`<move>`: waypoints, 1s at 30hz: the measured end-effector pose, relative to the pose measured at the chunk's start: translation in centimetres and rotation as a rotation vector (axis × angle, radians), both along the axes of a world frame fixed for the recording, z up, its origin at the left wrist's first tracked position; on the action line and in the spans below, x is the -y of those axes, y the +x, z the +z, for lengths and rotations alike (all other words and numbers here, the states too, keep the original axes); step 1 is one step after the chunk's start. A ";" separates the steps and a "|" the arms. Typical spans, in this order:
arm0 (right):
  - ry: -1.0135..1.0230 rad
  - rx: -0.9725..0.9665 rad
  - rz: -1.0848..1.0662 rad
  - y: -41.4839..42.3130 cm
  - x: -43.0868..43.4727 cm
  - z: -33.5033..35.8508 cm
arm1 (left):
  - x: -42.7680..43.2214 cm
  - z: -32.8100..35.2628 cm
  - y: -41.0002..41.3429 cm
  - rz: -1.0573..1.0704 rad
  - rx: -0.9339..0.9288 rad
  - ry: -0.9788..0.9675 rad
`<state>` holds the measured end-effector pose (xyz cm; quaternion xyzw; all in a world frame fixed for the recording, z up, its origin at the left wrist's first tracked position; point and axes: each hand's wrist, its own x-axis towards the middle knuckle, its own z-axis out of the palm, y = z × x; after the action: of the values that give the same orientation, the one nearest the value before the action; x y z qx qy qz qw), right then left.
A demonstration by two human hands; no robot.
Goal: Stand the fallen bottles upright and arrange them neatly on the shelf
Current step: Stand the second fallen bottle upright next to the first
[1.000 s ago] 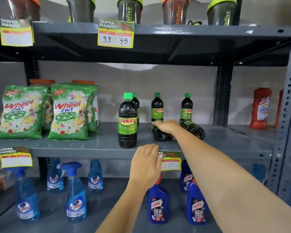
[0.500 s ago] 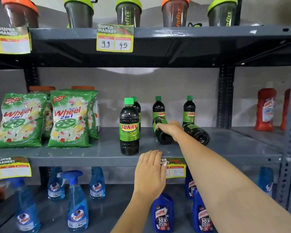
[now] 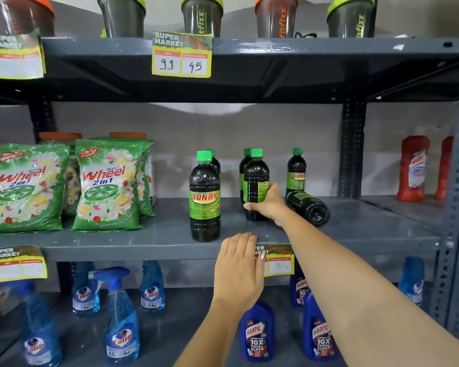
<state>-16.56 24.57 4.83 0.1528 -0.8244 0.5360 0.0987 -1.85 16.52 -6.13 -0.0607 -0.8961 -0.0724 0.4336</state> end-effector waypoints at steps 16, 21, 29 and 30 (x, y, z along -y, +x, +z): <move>0.034 -0.035 0.038 -0.3 -1.0 0.4 | -0.1 0.2 0.2 0.008 0.006 -0.007; -0.051 0.030 0.133 -0.2 -1.1 1.2 | -0.1 0.1 0.1 0.015 0.013 -0.015; 0.046 -0.019 0.041 0.0 -1.3 1.3 | -0.1 -0.1 0.0 0.059 0.005 -0.043; 0.071 -0.033 0.013 0.1 -1.1 1.3 | -0.1 -0.1 0.0 0.058 0.007 -0.047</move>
<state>-16.51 25.71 6.16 0.1704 -0.8400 0.5046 0.1035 -1.85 16.60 -6.27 -0.0448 -0.9005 -0.0390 0.4308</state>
